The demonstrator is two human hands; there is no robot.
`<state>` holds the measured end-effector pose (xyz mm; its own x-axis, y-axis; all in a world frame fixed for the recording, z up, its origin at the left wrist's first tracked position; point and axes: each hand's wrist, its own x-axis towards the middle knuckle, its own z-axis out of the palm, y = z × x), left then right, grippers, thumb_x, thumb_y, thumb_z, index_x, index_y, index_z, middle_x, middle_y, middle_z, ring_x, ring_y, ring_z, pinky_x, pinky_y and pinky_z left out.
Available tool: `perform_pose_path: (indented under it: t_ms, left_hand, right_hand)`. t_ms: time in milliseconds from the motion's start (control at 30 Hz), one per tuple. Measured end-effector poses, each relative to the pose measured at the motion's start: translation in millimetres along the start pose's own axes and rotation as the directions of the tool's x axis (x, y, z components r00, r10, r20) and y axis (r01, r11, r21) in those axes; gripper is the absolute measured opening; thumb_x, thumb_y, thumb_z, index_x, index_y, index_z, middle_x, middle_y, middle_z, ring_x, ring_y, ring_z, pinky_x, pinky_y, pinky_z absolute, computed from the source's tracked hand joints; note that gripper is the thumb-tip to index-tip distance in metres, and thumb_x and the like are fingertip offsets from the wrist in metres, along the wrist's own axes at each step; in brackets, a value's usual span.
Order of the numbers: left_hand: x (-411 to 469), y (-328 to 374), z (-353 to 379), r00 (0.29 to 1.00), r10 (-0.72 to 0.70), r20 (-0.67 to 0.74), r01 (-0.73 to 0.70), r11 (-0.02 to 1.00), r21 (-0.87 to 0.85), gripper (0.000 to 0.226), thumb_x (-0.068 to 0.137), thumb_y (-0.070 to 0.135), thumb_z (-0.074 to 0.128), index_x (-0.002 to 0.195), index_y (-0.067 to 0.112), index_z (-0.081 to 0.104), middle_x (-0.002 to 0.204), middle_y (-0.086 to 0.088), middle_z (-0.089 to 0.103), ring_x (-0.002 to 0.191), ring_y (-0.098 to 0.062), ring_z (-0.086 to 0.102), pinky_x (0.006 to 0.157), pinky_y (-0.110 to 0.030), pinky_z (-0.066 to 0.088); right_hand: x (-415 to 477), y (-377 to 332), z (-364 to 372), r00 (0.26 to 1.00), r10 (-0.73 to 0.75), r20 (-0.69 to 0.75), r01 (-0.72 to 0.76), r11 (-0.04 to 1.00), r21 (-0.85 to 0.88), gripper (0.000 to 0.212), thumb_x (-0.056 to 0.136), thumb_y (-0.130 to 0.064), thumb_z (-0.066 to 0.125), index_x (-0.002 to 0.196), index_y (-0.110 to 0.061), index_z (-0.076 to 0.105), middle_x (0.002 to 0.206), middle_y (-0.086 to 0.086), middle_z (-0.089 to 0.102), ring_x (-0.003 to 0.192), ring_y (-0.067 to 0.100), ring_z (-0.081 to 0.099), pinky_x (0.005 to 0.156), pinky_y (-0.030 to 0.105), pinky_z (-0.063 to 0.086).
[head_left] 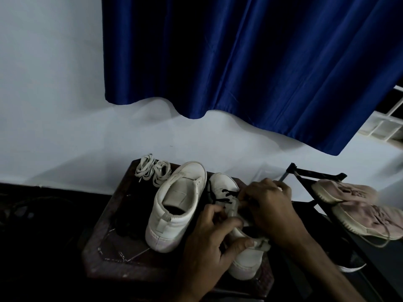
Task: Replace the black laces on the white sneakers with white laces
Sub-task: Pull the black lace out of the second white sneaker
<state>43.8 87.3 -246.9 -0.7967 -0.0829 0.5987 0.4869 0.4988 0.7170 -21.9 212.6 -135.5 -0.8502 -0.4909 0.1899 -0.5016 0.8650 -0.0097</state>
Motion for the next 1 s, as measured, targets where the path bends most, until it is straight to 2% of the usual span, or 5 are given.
perform_pose_path:
  t_ms: [267, 533, 667, 767, 1000]
  left_hand:
    - [-1.1, -2.0, 2.3, 0.999, 0.000, -0.036, 0.002, 0.998, 0.058, 0.035, 0.089, 0.066, 0.053, 0.098, 0.033, 0.059, 0.109, 0.012, 0.042, 0.092, 0.006, 0.047, 0.075, -0.003, 0.036]
    - [-6.1, -8.5, 0.2, 0.998, 0.013, -0.065, -0.014, 1.000, -0.014, 0.029, 0.089, 0.062, 0.056, 0.102, 0.036, 0.061, 0.113, 0.013, 0.043, 0.103, 0.000, 0.053, 0.087, -0.007, 0.038]
    - [-8.6, -6.1, 2.3, 0.997, 0.009, -0.075, -0.010, 1.000, -0.022, 0.028, 0.090, 0.063, 0.053, 0.104, 0.040, 0.059, 0.116, 0.014, 0.043, 0.109, -0.001, 0.052, 0.091, -0.006, 0.036]
    - [-7.0, -4.4, 2.4, 0.996, 0.014, -0.092, -0.017, 0.999, -0.029, 0.028, 0.090, 0.063, 0.051, 0.106, 0.041, 0.058, 0.116, 0.011, 0.044, 0.109, -0.004, 0.054, 0.092, -0.009, 0.038]
    - [-4.1, -4.1, 1.2, 0.998, 0.005, -0.056, -0.007, 1.000, -0.025, 0.026, 0.090, 0.063, 0.052, 0.100, 0.041, 0.061, 0.114, 0.006, 0.046, 0.106, -0.011, 0.058, 0.088, -0.019, 0.044]
  right_hand:
    - [1.2, 0.6, 0.3, 0.981, -0.032, 0.193, 0.075, 0.972, -0.221, 0.018, 0.091, -0.038, 0.051, 0.108, -0.030, 0.053, 0.114, -0.015, 0.049, 0.115, 0.011, 0.043, 0.103, 0.050, 0.029]
    - [49.6, 14.6, -58.8, 0.960, 0.178, -0.215, -0.071, 0.900, 0.429, 0.008, 0.097, -0.011, 0.053, 0.092, -0.017, 0.055, 0.081, -0.008, 0.068, 0.067, 0.010, 0.065, 0.063, 0.032, 0.055]
    - [97.5, -11.5, -94.4, 0.913, 0.253, -0.319, 0.100, 0.620, 0.778, 0.010, 0.101, -0.012, 0.045, 0.101, -0.004, 0.052, 0.086, 0.013, 0.069, 0.069, 0.022, 0.069, 0.061, 0.029, 0.059]
    - [132.5, -32.5, -101.5, 0.868, 0.237, -0.437, 0.267, 0.519, 0.812, 0.009, 0.101, -0.010, 0.046, 0.097, -0.004, 0.052, 0.092, 0.019, 0.068, 0.081, 0.027, 0.070, 0.070, 0.034, 0.061]
    - [155.8, -50.1, -41.1, 0.982, -0.144, -0.120, 0.188, 0.748, 0.637, 0.004, 0.090, -0.012, 0.065, 0.092, -0.009, 0.065, 0.092, 0.010, 0.072, 0.083, 0.020, 0.068, 0.083, 0.040, 0.056]
